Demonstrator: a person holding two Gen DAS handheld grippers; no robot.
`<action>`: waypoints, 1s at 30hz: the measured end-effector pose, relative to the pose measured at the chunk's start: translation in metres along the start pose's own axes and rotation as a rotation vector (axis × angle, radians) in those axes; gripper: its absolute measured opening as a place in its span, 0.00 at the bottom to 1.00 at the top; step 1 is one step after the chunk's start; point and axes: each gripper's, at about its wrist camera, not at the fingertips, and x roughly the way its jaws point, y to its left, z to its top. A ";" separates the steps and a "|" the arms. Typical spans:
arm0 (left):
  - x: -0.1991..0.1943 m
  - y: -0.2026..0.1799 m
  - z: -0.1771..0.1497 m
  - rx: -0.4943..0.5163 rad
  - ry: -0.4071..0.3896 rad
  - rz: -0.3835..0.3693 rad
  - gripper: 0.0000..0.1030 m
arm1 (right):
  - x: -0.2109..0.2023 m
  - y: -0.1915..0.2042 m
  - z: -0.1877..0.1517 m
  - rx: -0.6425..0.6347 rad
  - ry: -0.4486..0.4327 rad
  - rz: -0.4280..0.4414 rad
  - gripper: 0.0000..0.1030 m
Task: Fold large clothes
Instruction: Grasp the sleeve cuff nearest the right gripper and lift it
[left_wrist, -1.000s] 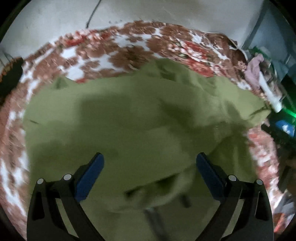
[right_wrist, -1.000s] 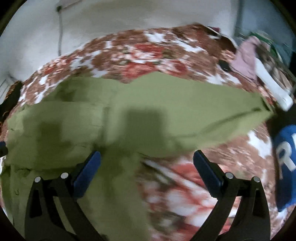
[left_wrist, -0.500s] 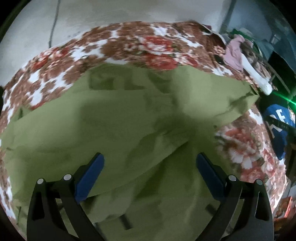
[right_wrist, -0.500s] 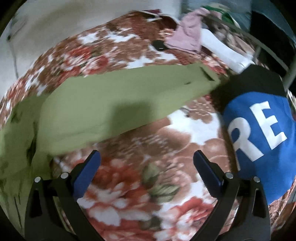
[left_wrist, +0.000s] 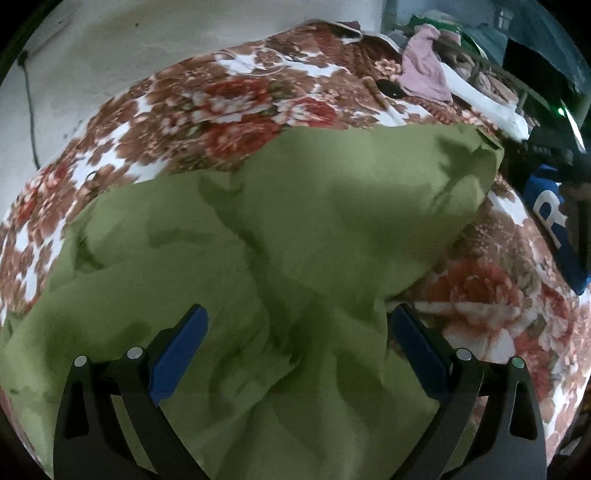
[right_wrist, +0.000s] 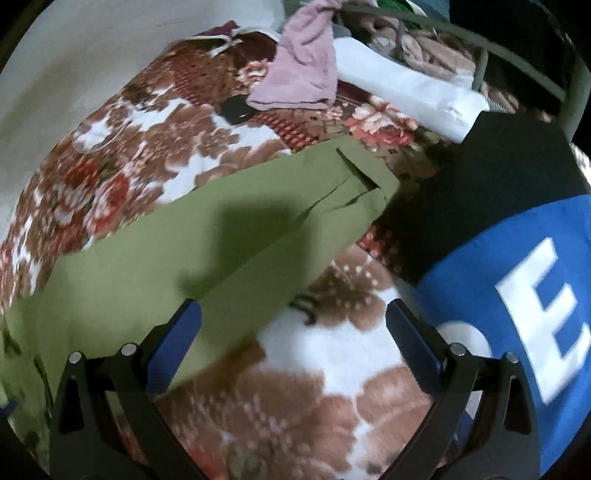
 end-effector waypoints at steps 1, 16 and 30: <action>0.008 -0.001 0.005 -0.010 0.004 -0.007 0.95 | 0.007 -0.003 0.005 0.025 -0.009 -0.009 0.95; 0.052 -0.029 0.015 -0.098 0.033 -0.050 0.95 | 0.079 -0.040 0.049 0.249 0.004 -0.067 0.95; 0.053 -0.007 -0.008 -0.077 0.034 0.003 0.95 | 0.111 -0.059 0.060 0.372 0.095 -0.005 0.31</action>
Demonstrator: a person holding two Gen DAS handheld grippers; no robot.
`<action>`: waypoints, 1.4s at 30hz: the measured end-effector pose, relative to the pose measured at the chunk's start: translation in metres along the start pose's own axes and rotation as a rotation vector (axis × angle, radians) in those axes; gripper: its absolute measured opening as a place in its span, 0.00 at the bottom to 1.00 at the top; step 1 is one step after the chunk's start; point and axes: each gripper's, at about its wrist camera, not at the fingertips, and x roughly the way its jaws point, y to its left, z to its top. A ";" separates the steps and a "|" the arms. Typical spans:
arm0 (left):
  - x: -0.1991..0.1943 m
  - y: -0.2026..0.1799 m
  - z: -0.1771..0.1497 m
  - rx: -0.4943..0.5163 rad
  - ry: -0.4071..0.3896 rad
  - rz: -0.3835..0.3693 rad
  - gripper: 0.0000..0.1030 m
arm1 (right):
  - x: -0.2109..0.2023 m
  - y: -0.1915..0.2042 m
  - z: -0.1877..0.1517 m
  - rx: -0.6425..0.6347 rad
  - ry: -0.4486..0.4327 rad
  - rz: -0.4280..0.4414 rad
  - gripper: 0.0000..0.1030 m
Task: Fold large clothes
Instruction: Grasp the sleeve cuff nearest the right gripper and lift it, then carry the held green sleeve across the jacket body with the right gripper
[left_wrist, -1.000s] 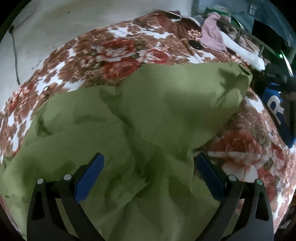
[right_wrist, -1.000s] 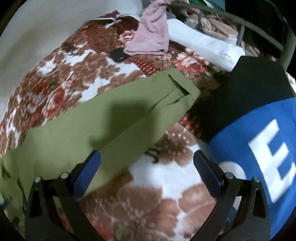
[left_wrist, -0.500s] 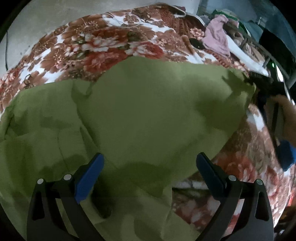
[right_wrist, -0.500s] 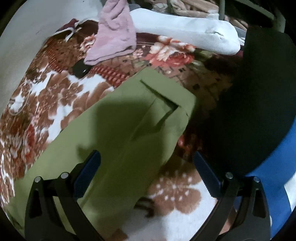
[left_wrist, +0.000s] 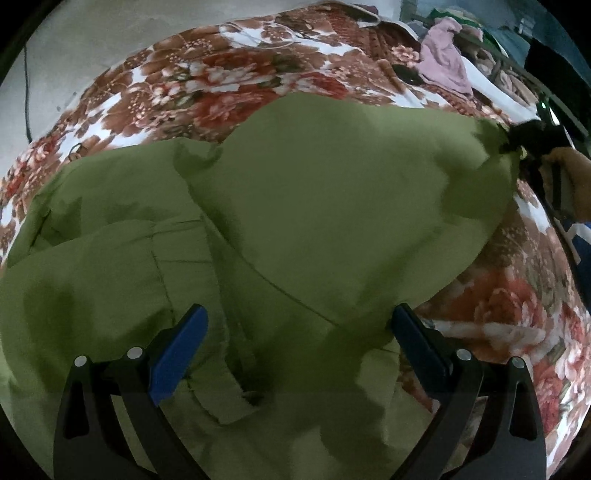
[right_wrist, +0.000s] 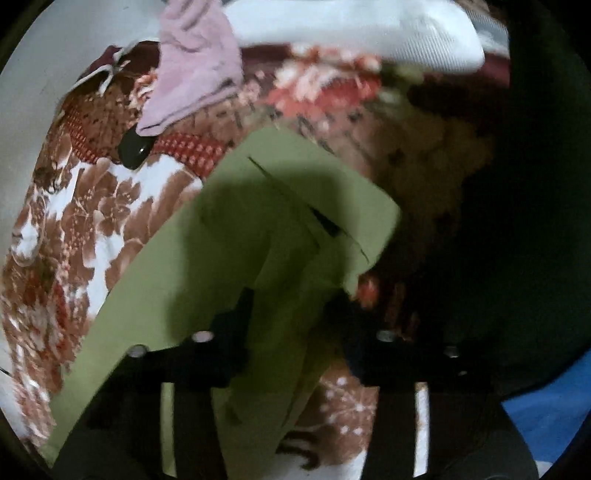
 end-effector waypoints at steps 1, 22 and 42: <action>-0.001 0.002 0.000 -0.003 -0.004 -0.001 0.95 | 0.000 -0.002 0.000 0.005 0.002 0.005 0.26; 0.031 -0.006 -0.026 0.125 0.031 0.061 0.96 | -0.119 0.063 -0.030 -0.273 -0.176 0.192 0.07; 0.029 -0.010 -0.048 0.143 -0.141 0.092 0.96 | -0.281 0.276 -0.201 -0.683 -0.171 0.585 0.05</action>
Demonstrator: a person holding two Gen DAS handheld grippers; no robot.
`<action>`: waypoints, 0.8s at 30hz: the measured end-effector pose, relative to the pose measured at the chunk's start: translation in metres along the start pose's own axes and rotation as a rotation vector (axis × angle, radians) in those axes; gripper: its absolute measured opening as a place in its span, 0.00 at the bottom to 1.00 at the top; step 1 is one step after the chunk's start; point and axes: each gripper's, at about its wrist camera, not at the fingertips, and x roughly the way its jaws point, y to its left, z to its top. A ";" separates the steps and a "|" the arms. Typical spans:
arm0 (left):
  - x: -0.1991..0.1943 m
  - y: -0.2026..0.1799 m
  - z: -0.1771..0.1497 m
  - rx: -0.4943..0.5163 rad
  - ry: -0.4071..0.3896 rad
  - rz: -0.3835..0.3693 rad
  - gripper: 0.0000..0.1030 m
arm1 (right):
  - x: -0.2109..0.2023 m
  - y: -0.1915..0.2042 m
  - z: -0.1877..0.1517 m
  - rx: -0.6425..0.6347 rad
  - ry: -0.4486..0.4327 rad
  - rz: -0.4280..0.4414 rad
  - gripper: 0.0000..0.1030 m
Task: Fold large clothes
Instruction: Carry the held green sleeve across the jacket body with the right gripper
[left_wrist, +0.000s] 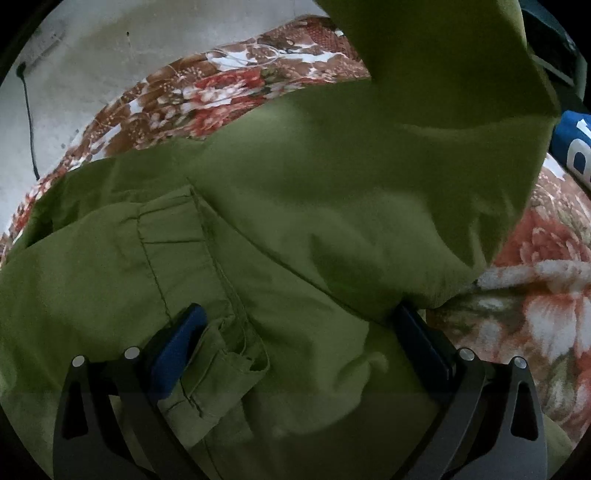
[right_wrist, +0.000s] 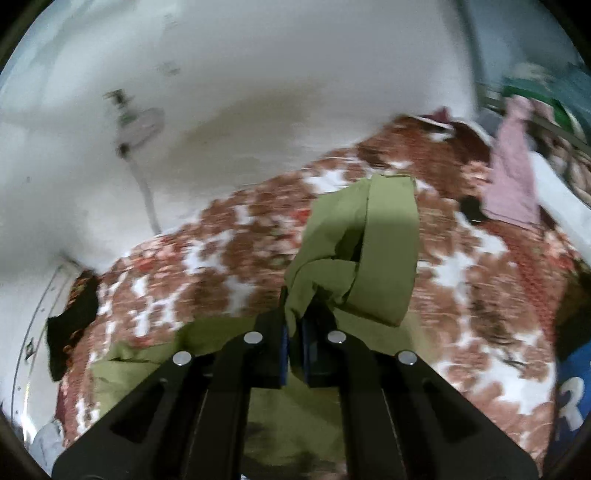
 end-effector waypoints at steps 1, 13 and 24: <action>0.000 0.001 0.000 -0.001 -0.001 -0.001 0.96 | 0.002 0.020 0.000 -0.016 0.002 0.023 0.05; -0.008 0.006 0.000 0.024 0.027 -0.050 0.95 | 0.050 0.215 -0.030 -0.215 0.096 0.229 0.05; -0.087 0.046 -0.028 0.099 -0.036 0.059 0.95 | 0.085 0.323 -0.073 -0.366 0.162 0.308 0.05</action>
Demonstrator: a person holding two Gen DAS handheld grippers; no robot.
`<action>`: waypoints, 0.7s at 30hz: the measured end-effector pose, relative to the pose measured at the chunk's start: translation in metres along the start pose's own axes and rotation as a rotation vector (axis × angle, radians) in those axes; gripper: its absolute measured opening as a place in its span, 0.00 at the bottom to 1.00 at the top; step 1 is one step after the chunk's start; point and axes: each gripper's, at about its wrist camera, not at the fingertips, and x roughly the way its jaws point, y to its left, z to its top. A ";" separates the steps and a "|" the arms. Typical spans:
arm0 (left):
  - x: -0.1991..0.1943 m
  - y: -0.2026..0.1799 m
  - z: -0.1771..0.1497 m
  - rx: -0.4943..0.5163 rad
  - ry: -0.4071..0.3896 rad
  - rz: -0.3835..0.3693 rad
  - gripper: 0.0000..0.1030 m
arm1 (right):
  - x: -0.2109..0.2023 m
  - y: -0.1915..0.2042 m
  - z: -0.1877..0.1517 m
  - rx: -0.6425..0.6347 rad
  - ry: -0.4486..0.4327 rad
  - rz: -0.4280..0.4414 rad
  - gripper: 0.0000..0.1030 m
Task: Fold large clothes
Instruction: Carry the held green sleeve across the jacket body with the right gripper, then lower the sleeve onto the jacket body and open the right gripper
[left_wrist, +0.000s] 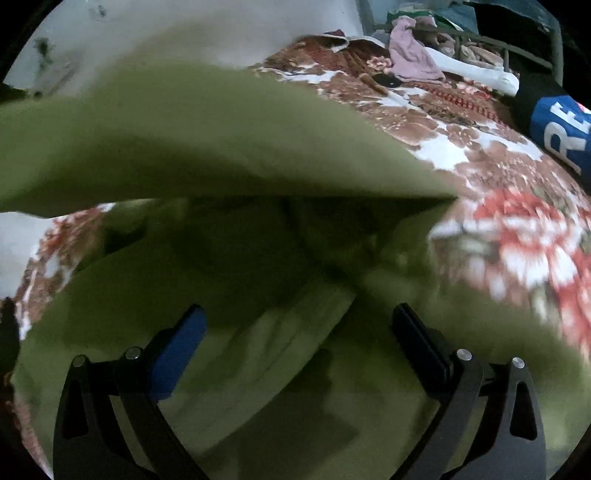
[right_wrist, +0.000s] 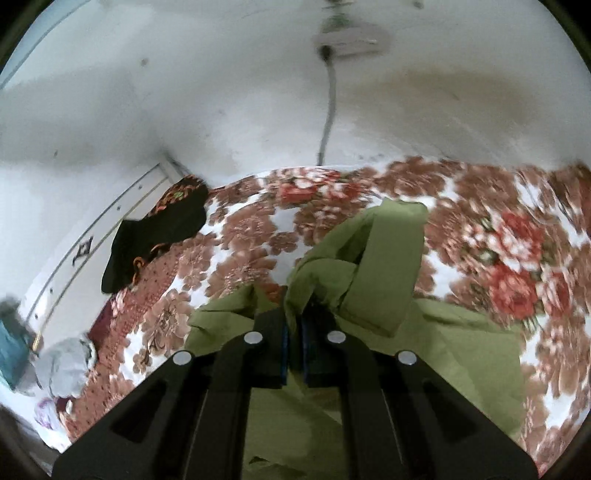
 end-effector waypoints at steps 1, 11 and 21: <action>-0.010 0.009 -0.011 0.002 0.011 0.006 0.95 | 0.007 0.009 -0.002 -0.005 0.003 0.010 0.05; -0.110 0.090 -0.144 0.017 0.161 0.144 0.95 | 0.087 0.091 -0.046 -0.092 0.182 0.101 0.05; -0.190 0.186 -0.250 -0.271 0.285 0.244 0.95 | 0.171 0.152 -0.126 -0.306 0.335 0.015 0.05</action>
